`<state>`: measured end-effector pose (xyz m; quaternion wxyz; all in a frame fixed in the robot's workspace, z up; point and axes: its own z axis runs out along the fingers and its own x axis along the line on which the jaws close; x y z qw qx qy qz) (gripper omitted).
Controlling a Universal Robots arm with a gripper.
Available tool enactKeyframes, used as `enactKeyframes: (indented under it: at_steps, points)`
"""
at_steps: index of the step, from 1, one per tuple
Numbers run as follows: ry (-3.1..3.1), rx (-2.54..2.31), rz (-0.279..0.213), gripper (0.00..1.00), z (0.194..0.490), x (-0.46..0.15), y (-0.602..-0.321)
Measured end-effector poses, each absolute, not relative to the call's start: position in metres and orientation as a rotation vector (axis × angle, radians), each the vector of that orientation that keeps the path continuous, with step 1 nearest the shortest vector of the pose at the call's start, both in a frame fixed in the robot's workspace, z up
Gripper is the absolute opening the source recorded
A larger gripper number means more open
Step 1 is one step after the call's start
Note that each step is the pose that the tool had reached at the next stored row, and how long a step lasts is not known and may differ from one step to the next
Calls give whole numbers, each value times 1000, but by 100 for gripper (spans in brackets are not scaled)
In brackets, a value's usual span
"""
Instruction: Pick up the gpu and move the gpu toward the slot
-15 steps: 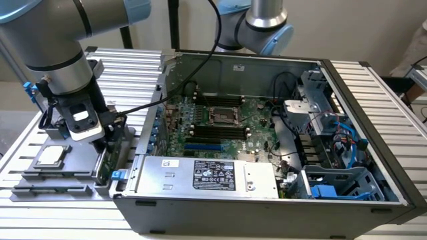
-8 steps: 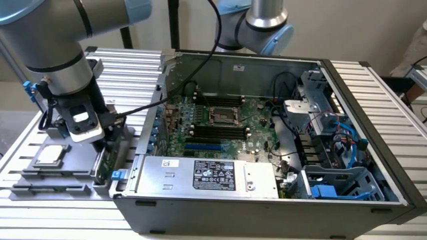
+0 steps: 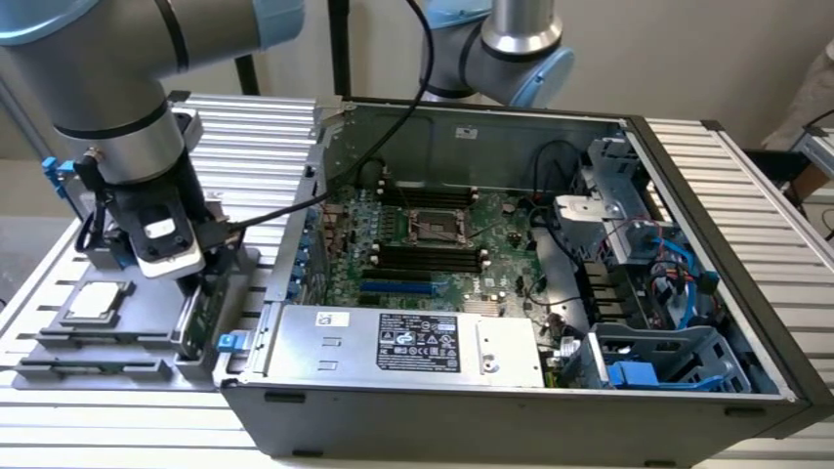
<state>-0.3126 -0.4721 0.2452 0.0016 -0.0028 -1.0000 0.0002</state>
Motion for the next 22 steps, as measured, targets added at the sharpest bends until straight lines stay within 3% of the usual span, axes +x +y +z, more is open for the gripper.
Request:
enactKeyframes:
  at_steps: [11,22]
  points:
    - [-3112,-9,0,26,261,-309,-472]
    - [-3102,-8,0,26,302,-307,-472]
